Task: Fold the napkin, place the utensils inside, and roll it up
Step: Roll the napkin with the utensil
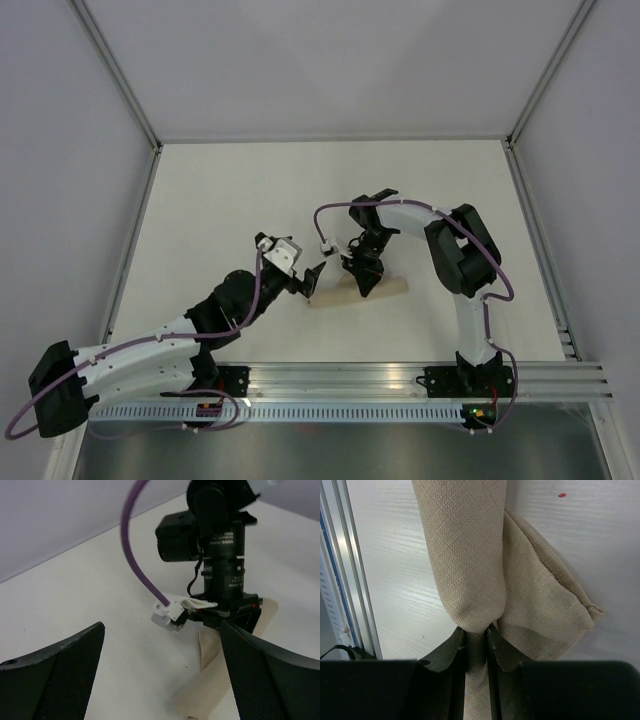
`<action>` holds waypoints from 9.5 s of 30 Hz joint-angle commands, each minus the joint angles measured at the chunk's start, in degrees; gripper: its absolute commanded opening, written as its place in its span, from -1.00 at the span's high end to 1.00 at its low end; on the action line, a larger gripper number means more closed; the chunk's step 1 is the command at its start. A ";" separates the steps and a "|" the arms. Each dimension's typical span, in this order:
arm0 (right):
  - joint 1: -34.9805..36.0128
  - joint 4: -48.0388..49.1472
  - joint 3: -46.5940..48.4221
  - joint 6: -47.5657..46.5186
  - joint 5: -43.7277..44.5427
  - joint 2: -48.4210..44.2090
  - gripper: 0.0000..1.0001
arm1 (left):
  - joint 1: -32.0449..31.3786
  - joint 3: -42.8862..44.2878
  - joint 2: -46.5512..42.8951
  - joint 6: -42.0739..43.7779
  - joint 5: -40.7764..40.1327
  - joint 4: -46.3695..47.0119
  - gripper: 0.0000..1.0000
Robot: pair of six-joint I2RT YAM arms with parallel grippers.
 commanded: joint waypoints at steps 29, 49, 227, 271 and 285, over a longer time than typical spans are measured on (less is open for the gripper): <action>0.05 6.68 0.03 2.16 9.53 10.14 0.70 | -15.17 7.29 52.99 24.08 -0.23 23.65 -0.72; -0.04 6.94 0.12 3.30 8.39 8.74 0.46 | -8.58 11.77 53.00 15.73 12.59 6.59 0.95; -5.40 2.28 0.03 -4.08 8.91 10.49 0.66 | -8.49 20.65 59.50 31.37 7.33 0.71 -0.01; -42.22 0.52 20.52 22.99 -6.03 -15.60 -0.45 | 1.88 42.27 73.03 -2.72 20.33 -37.96 0.95; -42.58 3.86 11.37 23.87 -2.60 -28.62 -0.51 | 9.70 48.95 80.68 -20.83 23.33 -45.09 0.95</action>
